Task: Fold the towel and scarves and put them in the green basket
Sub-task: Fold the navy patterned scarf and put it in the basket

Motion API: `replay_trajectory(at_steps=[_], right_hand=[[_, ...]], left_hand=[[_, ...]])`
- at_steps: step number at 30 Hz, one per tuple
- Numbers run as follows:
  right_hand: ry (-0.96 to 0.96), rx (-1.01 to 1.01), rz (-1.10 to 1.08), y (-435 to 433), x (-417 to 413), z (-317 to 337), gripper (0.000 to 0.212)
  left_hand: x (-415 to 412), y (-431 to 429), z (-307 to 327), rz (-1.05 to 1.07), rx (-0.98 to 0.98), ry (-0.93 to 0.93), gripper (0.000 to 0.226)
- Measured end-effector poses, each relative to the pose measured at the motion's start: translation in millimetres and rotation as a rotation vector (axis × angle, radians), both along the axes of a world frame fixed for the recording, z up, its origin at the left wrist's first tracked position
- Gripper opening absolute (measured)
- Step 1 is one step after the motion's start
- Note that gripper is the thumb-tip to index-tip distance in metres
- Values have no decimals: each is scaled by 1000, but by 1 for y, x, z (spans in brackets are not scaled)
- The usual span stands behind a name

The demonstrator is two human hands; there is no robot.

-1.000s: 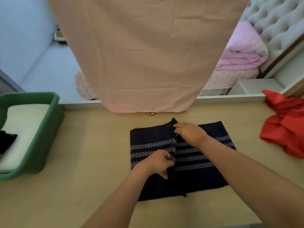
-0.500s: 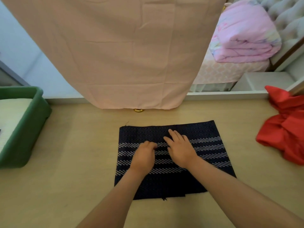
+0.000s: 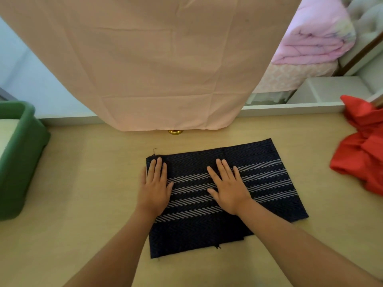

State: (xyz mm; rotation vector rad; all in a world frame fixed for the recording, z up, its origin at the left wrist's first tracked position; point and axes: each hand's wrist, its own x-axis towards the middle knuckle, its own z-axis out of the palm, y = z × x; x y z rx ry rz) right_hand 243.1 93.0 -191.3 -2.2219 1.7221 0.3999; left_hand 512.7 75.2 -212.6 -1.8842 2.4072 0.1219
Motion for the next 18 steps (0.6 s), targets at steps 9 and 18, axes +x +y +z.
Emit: replay_trajectory(at_steps=[9, 18], right_hand=[[-48, -108, -61, 93, 10, -11, 65], [-63, -28, -261, 106, -7, 13, 69]], left_hand=[[26, 59, 5, -307, 116, 116, 72], [1, 44, 36, -214, 2, 27, 52]])
